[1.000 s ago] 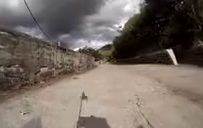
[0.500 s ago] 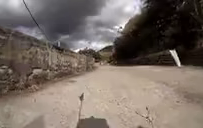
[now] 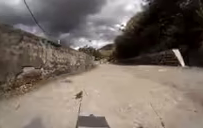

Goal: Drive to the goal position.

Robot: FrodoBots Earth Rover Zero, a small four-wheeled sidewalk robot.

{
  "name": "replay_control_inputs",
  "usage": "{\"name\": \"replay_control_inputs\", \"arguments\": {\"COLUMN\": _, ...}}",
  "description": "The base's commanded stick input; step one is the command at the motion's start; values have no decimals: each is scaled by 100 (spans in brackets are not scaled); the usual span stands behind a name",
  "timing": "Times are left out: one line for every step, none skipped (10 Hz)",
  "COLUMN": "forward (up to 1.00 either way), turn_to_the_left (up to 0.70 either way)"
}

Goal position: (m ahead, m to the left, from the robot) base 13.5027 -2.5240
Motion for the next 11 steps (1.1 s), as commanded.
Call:
{"name": "replay_control_inputs", "arguments": {"forward": 70, "turn_to_the_left": 0}}
{"name": "replay_control_inputs", "arguments": {"forward": 70, "turn_to_the_left": 0}}
{"name": "replay_control_inputs", "arguments": {"forward": 70, "turn_to_the_left": 0}}
{"name": "replay_control_inputs", "arguments": {"forward": 70, "turn_to_the_left": 0}}
{"name": "replay_control_inputs", "arguments": {"forward": 70, "turn_to_the_left": 0}}
{"name": "replay_control_inputs", "arguments": {"forward": 70, "turn_to_the_left": 0}}
{"name": "replay_control_inputs", "arguments": {"forward": 70, "turn_to_the_left": 0}}
{"name": "replay_control_inputs", "arguments": {"forward": 70, "turn_to_the_left": 0}}
{"name": "replay_control_inputs", "arguments": {"forward": 70, "turn_to_the_left": 0}}
{"name": "replay_control_inputs", "arguments": {"forward": 70, "turn_to_the_left": 0}}
{"name": "replay_control_inputs", "arguments": {"forward": 70, "turn_to_the_left": 0}}
